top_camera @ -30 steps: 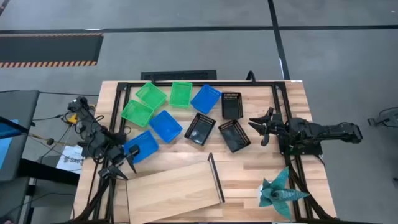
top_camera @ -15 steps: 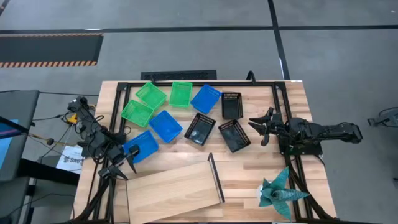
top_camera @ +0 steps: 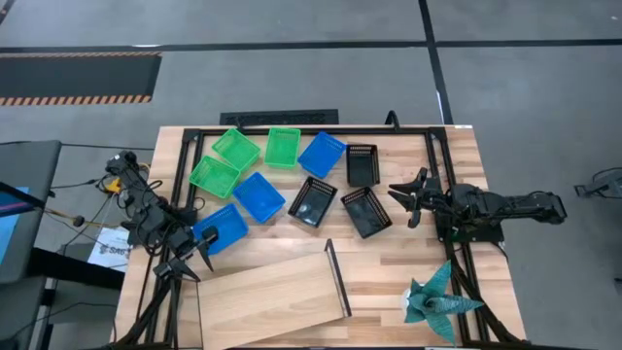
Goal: Stack baskets on shelf by color
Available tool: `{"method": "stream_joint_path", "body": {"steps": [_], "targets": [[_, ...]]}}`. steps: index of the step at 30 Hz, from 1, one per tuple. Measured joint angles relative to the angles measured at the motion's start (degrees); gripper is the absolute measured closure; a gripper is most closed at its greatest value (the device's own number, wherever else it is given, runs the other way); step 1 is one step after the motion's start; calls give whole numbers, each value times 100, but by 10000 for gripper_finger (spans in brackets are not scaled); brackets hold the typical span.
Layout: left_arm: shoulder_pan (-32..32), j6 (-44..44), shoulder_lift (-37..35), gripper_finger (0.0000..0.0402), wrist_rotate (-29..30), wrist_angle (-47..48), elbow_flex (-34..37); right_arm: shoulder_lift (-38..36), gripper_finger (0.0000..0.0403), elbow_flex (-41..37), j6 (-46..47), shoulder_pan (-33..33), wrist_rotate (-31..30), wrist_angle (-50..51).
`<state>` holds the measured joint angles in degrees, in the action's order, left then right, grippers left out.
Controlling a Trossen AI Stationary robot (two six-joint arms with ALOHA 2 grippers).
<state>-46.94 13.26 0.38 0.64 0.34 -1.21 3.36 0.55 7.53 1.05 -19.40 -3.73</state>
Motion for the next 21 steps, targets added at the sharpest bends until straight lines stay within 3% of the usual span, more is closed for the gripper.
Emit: {"method": "stream_joint_path", "body": {"steps": [9,21], "targets": [[-2,-49,-2,232,9,-2,0,2,285,1,0,1,2,0],[0,-1437,-2,232,596,-130,2,2,285,1,0,0,2,-2]]}}
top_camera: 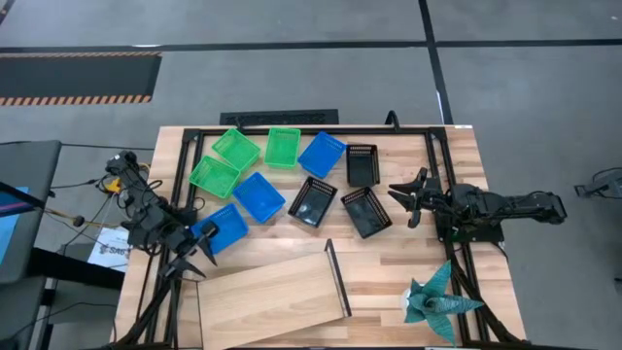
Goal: Stack baskets on shelf by color
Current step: Put the middle blue basket on the shelf
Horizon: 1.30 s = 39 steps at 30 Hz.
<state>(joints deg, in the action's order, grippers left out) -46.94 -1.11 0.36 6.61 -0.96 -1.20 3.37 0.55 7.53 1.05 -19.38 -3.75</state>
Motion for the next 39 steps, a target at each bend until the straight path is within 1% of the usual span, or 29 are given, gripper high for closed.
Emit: {"method": "stream_joint_path", "body": {"steps": [2,6,8,16,18,20,23,25,27,30,33,36,39], "targets": [[-1,-147,1,232,180,-68,1,0,285,0,0,1,-2,0],[0,-119,2,232,498,-348,3,0,285,0,13,1,0,-7],[0,-178,1,232,618,-708,3,0,285,-2,11,3,-1,-7],[0,-419,-2,232,645,-2157,3,0,285,-2,8,3,-1,-7],[-2,-425,-1,232,815,-2351,3,-2,285,-2,2,3,-2,-8],[0,-427,2,232,1234,-2574,3,0,285,0,0,-1,-2,-9],[0,-438,0,232,2194,-2841,3,0,285,-2,-4,-1,-2,-36],[14,-697,2,232,2739,-3040,3,0,285,-4,-7,-1,-2,-75],[53,-1108,2,232,3111,-3351,3,0,285,-4,-6,5,-2,-108],[172,-1458,2,232,3564,-3899,3,-1,285,-4,-5,3,-4,-135],[317,-1685,-2,232,4249,-4246,-4,-1,285,-4,-5,3,-7,-168],[405,-1533,2,232,4525,-4220,-4,-1,285,-4,-5,3,-7,-201],[458,-1454,0,232,4461,-4205,-4,0,285,-4,-4,3,-7,-205]]}}
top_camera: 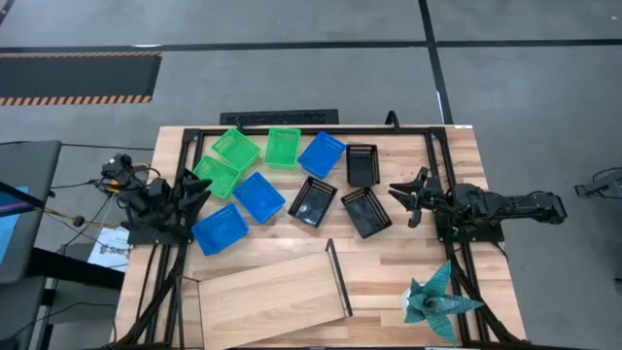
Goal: Stack baskets on shelf by color
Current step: Put the middle blue basket on the shelf
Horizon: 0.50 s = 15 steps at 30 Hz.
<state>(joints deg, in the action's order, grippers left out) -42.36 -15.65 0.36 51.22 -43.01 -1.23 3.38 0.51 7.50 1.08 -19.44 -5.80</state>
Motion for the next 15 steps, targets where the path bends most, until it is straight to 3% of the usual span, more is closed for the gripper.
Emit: {"method": "stream_joint_path", "body": {"steps": [3,5,9,12,15], "targets": [[80,256,-1,232,-174,-362,-38,-1,285,0,1,0,0,-2],[138,580,-2,232,232,-187,-169,0,285,0,1,0,0,-13],[192,1572,73,232,1428,1379,-597,0,285,0,3,0,0,-35],[213,2597,351,232,1835,2573,-983,-1,285,0,3,0,0,-81],[213,3261,796,232,2101,3191,-1351,-2,285,0,18,-4,0,-77]]}}
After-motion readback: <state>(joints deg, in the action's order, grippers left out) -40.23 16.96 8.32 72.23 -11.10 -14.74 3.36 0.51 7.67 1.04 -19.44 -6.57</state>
